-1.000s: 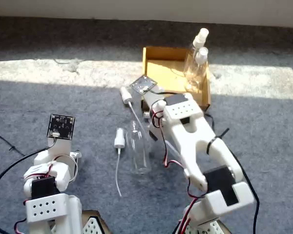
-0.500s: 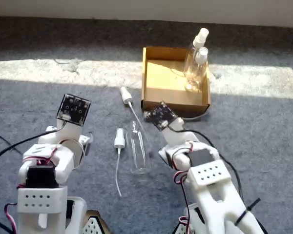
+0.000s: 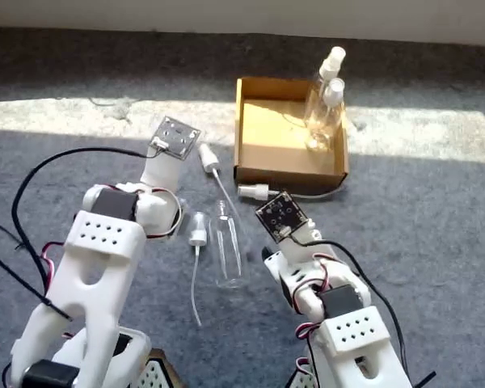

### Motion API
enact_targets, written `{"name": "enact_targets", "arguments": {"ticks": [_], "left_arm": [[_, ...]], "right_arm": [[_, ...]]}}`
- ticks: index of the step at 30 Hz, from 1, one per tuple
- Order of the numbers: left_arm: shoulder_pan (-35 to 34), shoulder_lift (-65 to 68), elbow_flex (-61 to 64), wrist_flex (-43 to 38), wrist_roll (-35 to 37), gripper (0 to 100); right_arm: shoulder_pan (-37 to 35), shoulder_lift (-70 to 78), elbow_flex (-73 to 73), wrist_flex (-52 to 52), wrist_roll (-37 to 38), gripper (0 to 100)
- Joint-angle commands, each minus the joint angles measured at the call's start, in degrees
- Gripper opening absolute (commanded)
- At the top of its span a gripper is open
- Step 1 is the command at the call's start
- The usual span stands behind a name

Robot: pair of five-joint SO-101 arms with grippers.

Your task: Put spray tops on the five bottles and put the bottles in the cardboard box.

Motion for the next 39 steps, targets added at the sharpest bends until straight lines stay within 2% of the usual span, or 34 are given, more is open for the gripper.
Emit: {"name": "enact_targets", "arguments": {"ticks": [1,14,21,26,39], "left_arm": [[1.10,4.26,-2.86,-3.43,3.16,18],[6.46,10.42,-2.07,-5.89,4.22,18],[6.46,10.42,2.86,-15.03,4.31,18],[6.46,10.51,3.82,-17.76,4.31,18],[6.55,10.51,4.18,-18.46,4.31,18]], "right_arm": [[0.75,-0.84,1.19,-2.68,-0.53,0.4],[0.75,-0.84,1.80,-2.68,-0.62,0.4],[0.75,-0.84,1.80,-2.59,-0.62,0.4],[0.75,-0.84,1.80,-2.59,-0.62,0.4],[0.75,-0.84,1.80,-2.59,-0.62,0.4]]}}
